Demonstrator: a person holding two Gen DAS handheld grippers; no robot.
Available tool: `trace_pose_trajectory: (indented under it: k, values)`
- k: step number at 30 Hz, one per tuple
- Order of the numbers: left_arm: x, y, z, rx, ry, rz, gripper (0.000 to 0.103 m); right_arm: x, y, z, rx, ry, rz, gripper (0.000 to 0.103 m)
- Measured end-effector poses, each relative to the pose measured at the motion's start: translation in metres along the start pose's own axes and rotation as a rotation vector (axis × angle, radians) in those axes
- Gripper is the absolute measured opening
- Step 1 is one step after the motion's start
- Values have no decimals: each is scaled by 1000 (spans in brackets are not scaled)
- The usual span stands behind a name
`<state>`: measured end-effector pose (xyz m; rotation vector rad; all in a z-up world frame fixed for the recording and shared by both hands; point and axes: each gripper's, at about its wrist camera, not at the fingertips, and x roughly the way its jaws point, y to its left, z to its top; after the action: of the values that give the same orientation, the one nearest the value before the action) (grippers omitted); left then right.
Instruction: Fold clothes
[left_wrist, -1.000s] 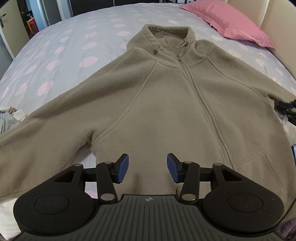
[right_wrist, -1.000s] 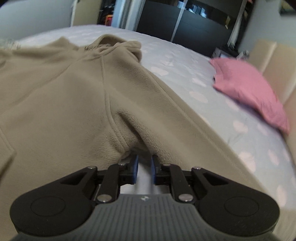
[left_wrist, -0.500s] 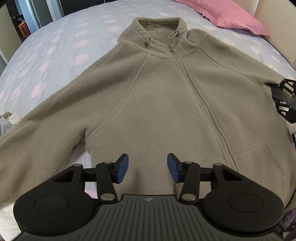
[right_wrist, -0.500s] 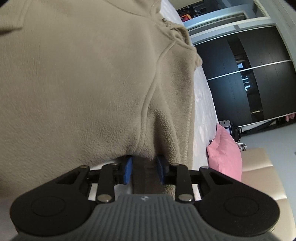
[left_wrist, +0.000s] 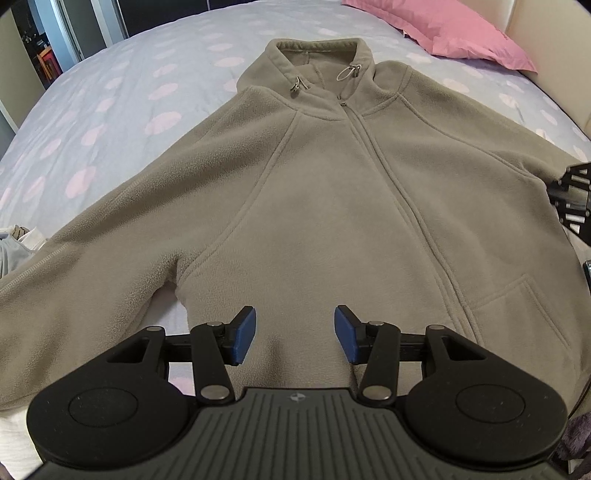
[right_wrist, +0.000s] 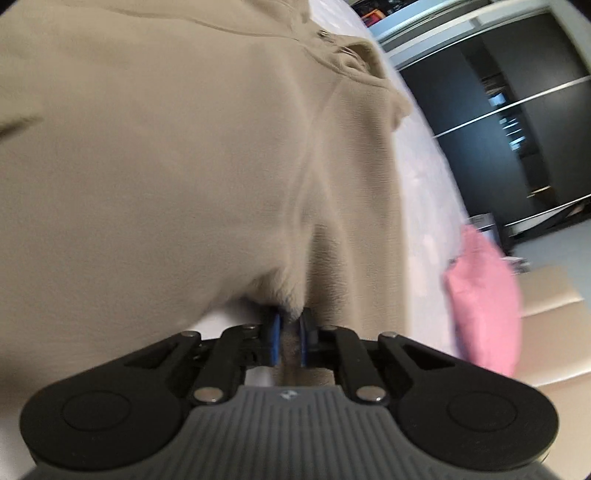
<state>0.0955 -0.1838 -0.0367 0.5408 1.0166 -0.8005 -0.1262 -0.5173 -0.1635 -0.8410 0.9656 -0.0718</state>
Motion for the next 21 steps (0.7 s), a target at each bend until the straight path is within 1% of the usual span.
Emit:
trace_pose_trajectory:
  k: [2, 3, 4, 7, 9, 11, 13, 16, 18, 19, 20, 21]
  values:
    - [1, 0, 0, 3, 5, 2, 45, 6, 8, 0, 37, 14, 44, 11]
    - [0, 0, 0, 1, 5, 1, 45, 9, 9, 0, 59, 18, 44, 11]
    - [-1, -1, 0, -2, 0, -1, 45, 10, 6, 0, 94, 21, 56, 11]
    - [-6, -1, 1, -9, -18, -14, 45, 6, -23, -2, 275, 25, 160, 14]
    - [-7, -1, 0, -13, -24, -18, 46, -2, -36, -8, 329, 28, 211, 17]
    - [-7, 0, -1, -14, -21, -15, 47, -12, -42, -14, 348, 22, 233, 18]
    - [-5, 0, -2, -14, -15, -8, 47, -23, -54, -23, 390, -7, 231, 18]
    - [-3, 1, -1, -25, -9, -5, 47, -37, -85, -32, 557, -77, 213, 19]
    - [-1, 2, -1, -30, -7, -3, 47, -39, -106, -38, 672, -110, 160, 25]
    - [0, 3, -1, -31, -5, -2, 47, -36, -114, -39, 716, -118, 129, 30]
    - [1, 4, -1, -32, -3, -1, 47, -31, -120, -39, 744, -120, 99, 38]
    - [2, 4, 0, -35, 1, 1, 47, -26, -123, -36, 761, -118, 71, 44]
